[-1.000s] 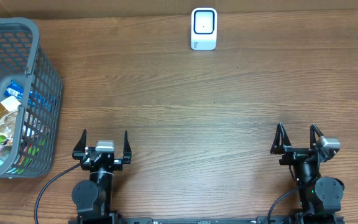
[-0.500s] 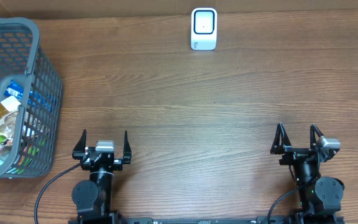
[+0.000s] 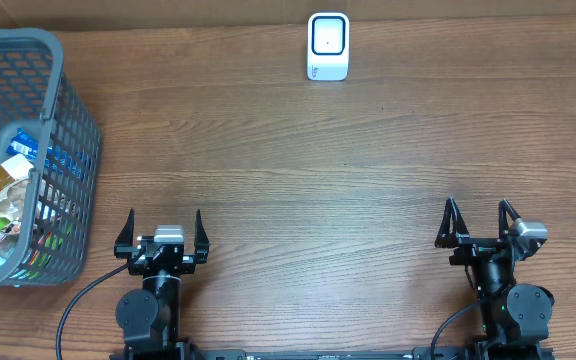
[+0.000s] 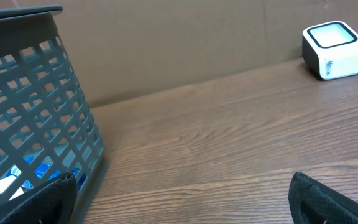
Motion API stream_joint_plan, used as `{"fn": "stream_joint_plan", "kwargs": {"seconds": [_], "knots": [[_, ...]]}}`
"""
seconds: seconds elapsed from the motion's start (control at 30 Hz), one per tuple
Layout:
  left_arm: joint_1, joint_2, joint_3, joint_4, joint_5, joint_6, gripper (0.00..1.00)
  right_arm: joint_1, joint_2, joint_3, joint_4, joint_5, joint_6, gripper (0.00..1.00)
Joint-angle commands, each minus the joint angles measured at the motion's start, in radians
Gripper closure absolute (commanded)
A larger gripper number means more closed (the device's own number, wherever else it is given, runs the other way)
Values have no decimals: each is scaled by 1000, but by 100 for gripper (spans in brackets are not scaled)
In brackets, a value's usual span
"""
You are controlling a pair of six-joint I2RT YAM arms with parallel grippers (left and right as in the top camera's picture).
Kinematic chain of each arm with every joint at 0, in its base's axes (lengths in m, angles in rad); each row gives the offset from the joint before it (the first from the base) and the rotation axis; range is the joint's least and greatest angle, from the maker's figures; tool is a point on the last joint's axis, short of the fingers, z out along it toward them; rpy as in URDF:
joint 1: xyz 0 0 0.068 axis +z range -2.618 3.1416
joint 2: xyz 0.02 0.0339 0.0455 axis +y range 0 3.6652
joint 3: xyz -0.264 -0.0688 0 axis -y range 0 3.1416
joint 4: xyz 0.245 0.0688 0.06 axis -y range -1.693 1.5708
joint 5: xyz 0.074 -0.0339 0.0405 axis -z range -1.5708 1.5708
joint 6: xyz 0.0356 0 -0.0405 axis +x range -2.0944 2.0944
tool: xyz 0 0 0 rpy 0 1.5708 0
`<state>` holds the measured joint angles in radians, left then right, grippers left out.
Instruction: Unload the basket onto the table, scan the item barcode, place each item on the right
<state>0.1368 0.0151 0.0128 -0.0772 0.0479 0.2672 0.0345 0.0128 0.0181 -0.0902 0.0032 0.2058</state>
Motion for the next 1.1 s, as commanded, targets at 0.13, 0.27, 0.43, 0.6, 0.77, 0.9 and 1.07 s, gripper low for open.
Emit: {"fn": "stream_joint_plan", "kwargs": {"seconds": [0.13,0.27,0.43,0.6,0.77,0.9,1.07], "knots": [[-6,-9,-7,31,26,13,0,4,-10,-10,6,-8,6,0],[-6,-9,-6,91,69,-60,0,4,-10,-10,6,-9,6,0],[-6,-9,37,120,68,-135,0,4,-10,16,2,-80,6,0],[-6,-7,135,31,65,-159,0,3,-10,72,-2,-80,6,0],[-6,67,243,-17,53,-160,0,3,17,157,-37,-80,2,0],[-6,192,341,-20,63,-171,0,3,89,252,-77,-80,-6,0],[-6,570,708,-158,84,-170,0,4,328,525,-246,-95,-55,0]]}}
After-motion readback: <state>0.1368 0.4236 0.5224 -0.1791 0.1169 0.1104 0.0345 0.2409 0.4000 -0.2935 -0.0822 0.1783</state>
